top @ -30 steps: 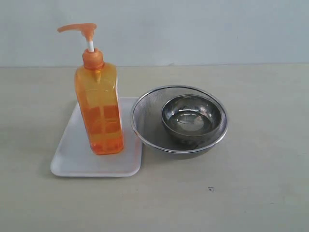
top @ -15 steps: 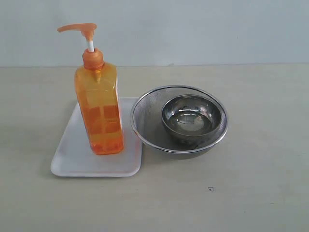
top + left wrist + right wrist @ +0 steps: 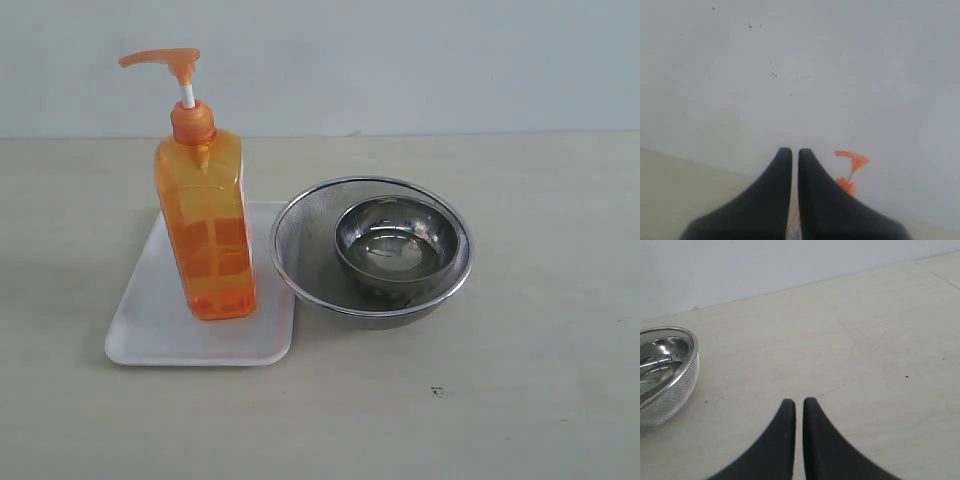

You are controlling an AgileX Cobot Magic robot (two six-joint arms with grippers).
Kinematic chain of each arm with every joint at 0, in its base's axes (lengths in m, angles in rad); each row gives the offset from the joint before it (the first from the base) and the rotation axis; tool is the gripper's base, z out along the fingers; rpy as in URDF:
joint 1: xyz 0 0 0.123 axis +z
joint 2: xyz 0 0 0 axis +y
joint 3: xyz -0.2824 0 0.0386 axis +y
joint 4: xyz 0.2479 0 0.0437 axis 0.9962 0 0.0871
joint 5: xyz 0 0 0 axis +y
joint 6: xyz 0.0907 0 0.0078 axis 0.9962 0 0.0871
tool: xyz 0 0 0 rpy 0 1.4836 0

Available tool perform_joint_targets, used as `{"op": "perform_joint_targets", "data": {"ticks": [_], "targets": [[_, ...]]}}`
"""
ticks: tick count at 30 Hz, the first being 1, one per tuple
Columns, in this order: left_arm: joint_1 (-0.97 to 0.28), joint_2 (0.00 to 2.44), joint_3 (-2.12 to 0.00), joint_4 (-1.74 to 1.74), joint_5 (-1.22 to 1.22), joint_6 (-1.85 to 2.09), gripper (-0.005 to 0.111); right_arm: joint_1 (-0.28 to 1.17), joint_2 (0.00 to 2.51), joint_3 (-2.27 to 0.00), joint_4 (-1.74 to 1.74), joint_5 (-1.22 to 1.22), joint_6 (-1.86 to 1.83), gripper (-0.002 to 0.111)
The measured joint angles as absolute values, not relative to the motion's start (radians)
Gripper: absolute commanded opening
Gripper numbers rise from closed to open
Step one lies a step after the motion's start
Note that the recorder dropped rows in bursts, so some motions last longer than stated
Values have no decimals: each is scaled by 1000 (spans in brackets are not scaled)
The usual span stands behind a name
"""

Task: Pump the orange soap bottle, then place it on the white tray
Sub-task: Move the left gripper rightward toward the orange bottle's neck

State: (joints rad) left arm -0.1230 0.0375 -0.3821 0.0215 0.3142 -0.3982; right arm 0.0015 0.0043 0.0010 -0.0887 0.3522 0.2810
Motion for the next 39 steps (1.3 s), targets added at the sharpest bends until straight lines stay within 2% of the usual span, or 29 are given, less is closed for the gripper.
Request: {"op": "perform_joint_targets", "data": {"ticks": [7,16,20,22,25,27,30,32,39], "targets": [[-123,159,-383,-53,120,-396,5,1,4,1,-89,352,281,1],[-130,644,-495,-60,67,-326,5,1,4,1,-89,352,281,1],[-191,792,-506,-20,6,-319,5,1,4,1,-89,352,281,1],[-248,865,-511,15,-17,-319,9,1,4,1,-89,352,281,1],[-321,947,-517,86,-59,-319,28,1,4,1,-89,352,281,1],[-357,984,-517,112,-102,-319,50,1,4,1,-89,352,281,1],[-391,1019,-517,123,-152,-338,90,1,4,1,-89,352,281,1],[-401,1040,-517,125,-181,-351,111,1,4,1,-89,352,281,1],[-406,1148,-517,131,-269,-364,110,1,4,1,-89,352,281,1]]}}
